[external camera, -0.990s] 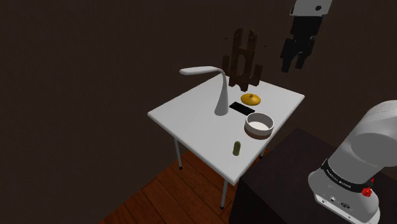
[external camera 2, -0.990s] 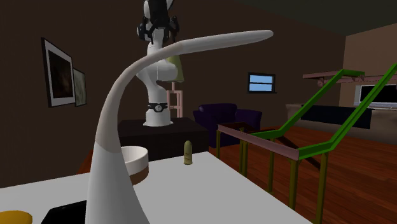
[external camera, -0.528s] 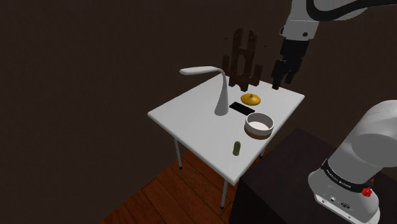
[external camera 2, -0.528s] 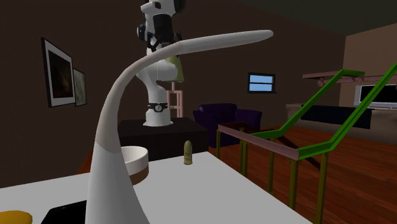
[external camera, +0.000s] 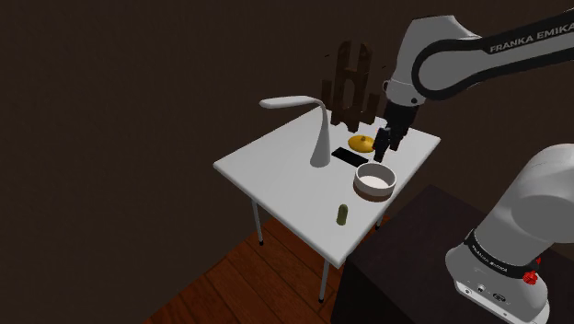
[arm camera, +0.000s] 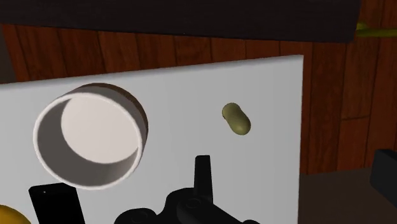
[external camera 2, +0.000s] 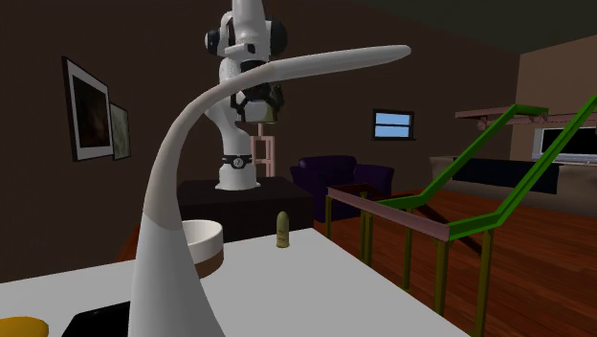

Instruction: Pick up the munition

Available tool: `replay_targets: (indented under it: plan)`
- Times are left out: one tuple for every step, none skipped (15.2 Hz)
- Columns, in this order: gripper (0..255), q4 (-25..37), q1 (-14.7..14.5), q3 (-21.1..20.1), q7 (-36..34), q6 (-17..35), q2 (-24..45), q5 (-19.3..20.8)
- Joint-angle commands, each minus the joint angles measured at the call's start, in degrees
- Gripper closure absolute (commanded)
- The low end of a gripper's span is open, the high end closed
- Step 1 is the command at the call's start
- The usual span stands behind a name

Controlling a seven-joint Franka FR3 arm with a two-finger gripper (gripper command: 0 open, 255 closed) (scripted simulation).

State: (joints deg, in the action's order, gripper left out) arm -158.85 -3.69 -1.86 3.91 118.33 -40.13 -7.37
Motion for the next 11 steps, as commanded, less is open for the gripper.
replay_targets:
  plan:
    - [0, -2.2, -0.7, -0.7, 0.7, 5.9, 2.6, -0.3]
    - [0, -3.2, -1.1, -1.0, 1.0, 9.0, 4.2, -0.5]
    - [0, -4.1, -1.5, -1.4, 1.4, 12.1, 6.0, -0.7]
    - [0, -4.9, -1.8, -1.7, 1.7, 15.3, 8.0, -0.8]
    - [0, -5.5, -2.2, -2.0, 2.1, 18.6, 10.2, -1.0]
    - [0, -6.0, -2.5, -2.3, 2.4, 21.9, 12.6, -1.1]
    - [0, -6.4, -2.8, -2.6, 2.8, 25.2, 15.1, -1.3]
    - [0, -6.7, -3.1, -2.9, 3.1, 28.6, 17.8, -1.4]
    - [0, -6.8, -3.4, -3.2, 3.4, 32.0, 20.6, -1.5]
    - [0, -6.8, -3.6, -3.5, 3.7, 35.3, 23.6, -1.5]
    - [0, -6.6, -3.8, -3.8, 4.0, 38.7, 26.7, -1.4]
